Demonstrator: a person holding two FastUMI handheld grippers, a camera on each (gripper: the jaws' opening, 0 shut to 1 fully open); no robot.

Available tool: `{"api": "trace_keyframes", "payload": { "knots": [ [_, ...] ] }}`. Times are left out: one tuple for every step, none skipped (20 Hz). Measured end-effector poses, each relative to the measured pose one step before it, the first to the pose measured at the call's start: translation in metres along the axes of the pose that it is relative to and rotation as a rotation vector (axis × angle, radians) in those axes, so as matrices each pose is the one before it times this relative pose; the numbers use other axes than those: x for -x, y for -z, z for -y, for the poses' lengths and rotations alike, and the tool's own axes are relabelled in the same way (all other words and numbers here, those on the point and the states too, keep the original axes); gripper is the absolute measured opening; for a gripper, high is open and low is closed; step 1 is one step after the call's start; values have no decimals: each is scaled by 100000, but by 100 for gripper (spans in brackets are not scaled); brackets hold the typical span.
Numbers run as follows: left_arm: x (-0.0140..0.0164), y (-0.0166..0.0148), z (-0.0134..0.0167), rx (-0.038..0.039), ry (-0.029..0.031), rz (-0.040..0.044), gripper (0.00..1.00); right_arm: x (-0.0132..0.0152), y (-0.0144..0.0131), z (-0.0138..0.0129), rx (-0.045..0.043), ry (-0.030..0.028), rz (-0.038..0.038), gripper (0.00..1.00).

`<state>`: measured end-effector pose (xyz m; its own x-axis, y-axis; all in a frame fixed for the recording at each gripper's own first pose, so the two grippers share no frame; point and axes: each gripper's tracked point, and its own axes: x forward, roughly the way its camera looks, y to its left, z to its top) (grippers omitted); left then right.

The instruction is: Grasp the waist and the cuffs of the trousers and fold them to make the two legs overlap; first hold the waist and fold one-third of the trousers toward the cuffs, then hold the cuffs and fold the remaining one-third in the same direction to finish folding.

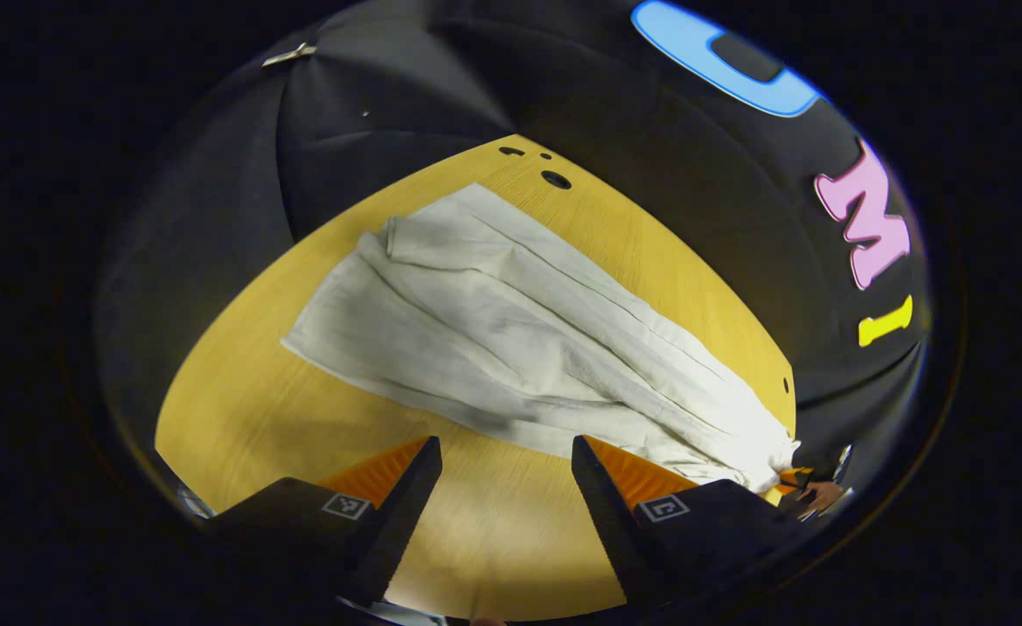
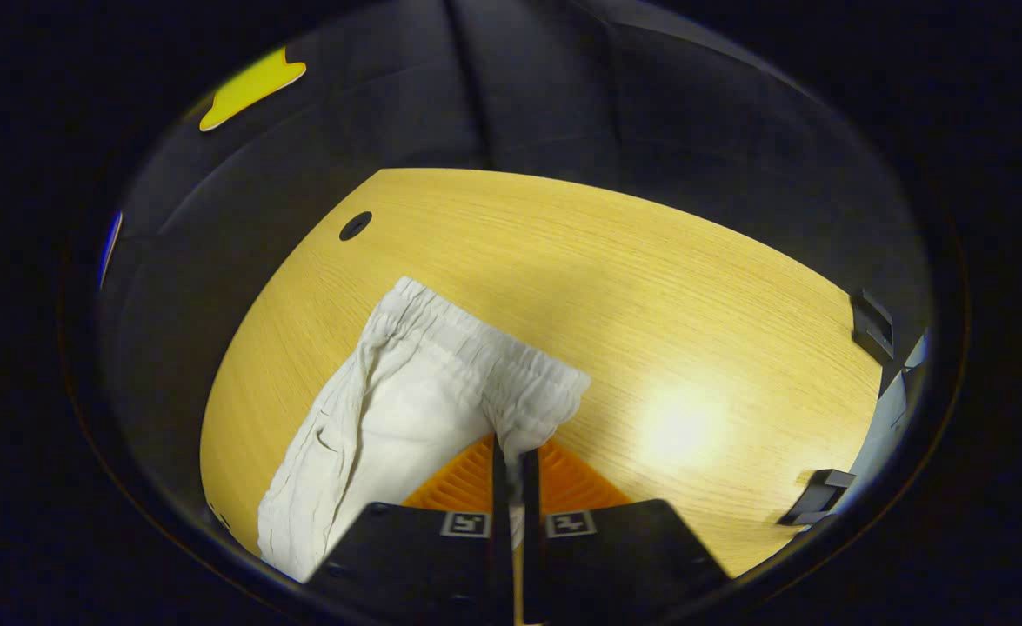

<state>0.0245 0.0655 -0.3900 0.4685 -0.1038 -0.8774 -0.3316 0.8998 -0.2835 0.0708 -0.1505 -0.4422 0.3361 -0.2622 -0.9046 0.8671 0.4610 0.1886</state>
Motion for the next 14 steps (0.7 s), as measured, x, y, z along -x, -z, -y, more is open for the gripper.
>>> {"api": "trace_keyframes", "payload": {
  "knots": [
    [-522,-184,-62,4420,691,186,96,-49,268,-39,554,-1006,-583,6],
    [-674,-189,-54,4850,782,309,96,-25,-194,-39,17,-695,770,6],
    [-517,-536,34,5259,674,299,96,53,39,-16,-356,-752,-273,6],
    [-322,-955,294,4857,1087,2215,91,-79,12,-17,-603,-462,-148,6],
    [-431,-1129,419,4213,1458,2115,94,-17,-27,-59,-652,-352,-77,6],
    [-385,-756,18,3350,-125,1687,91,8,77,30,-176,-313,-430,6],
    [-357,-800,256,3161,415,1552,95,-45,3,-27,447,-311,145,6],
    [-450,-545,165,3092,56,1768,95,48,13,63,454,-241,-305,6],
    [-305,-592,266,3273,232,1425,90,-51,3,-12,172,-158,-1,6],
    [-348,-633,343,2844,25,1401,90,79,-47,37,-64,-7,-50,6],
    [-398,-534,247,2426,-261,844,90,-87,58,-24,5,62,-47,6],
    [-559,-378,167,1311,-119,940,90,20,-24,8,92,87,286,6],
    [-562,-26,118,299,-677,-149,90,15,4,-40,344,33,199,6],
    [-845,37,292,-171,-662,697,91,79,-24,77,619,-63,448,6]
  ]
}}
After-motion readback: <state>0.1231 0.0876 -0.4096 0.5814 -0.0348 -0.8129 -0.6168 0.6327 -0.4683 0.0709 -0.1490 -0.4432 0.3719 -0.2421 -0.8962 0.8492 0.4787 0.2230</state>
